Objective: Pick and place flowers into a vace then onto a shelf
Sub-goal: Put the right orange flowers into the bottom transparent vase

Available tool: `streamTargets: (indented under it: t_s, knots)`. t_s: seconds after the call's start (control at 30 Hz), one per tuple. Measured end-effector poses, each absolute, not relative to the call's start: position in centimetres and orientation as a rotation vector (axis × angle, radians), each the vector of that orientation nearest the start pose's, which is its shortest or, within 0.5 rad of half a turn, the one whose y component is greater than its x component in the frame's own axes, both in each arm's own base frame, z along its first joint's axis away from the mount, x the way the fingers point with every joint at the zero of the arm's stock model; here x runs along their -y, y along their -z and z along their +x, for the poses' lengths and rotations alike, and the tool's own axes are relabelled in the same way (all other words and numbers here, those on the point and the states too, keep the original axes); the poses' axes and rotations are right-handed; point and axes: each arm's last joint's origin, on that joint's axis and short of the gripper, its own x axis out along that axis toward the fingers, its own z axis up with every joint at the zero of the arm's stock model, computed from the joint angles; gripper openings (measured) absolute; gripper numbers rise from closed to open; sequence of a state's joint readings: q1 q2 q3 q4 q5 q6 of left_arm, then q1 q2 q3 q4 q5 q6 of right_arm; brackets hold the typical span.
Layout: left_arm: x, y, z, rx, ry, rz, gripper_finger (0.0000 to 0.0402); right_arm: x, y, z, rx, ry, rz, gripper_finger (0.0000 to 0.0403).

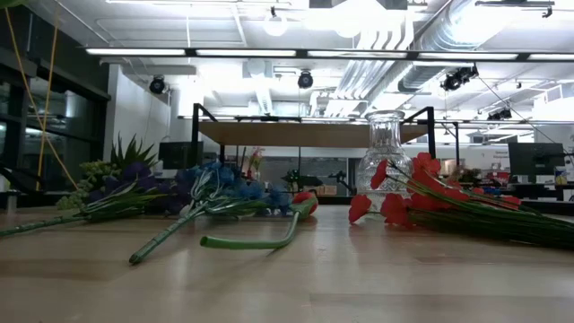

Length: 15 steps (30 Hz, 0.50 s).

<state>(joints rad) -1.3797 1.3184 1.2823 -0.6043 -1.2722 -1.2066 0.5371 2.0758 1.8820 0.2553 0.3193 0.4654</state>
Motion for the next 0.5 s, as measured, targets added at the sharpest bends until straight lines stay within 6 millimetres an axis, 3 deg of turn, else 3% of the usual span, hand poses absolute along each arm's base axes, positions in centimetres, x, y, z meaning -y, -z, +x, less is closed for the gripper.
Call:
streamTargets:
  t_s: [0.33, 0.5]
  knots:
    - [25.1, -38.7, 11.9, -0.137, 0.03, -0.519, 0.0152, -22.9, -35.3, 43.9, 0.013, -0.232, 0.516, 0.0]
    - [24.5, -40.1, 13.5, -0.077, 0.05, -0.496, 0.0152, -23.0, -35.3, 43.9, 0.008, -0.255, 0.521, 0.0]
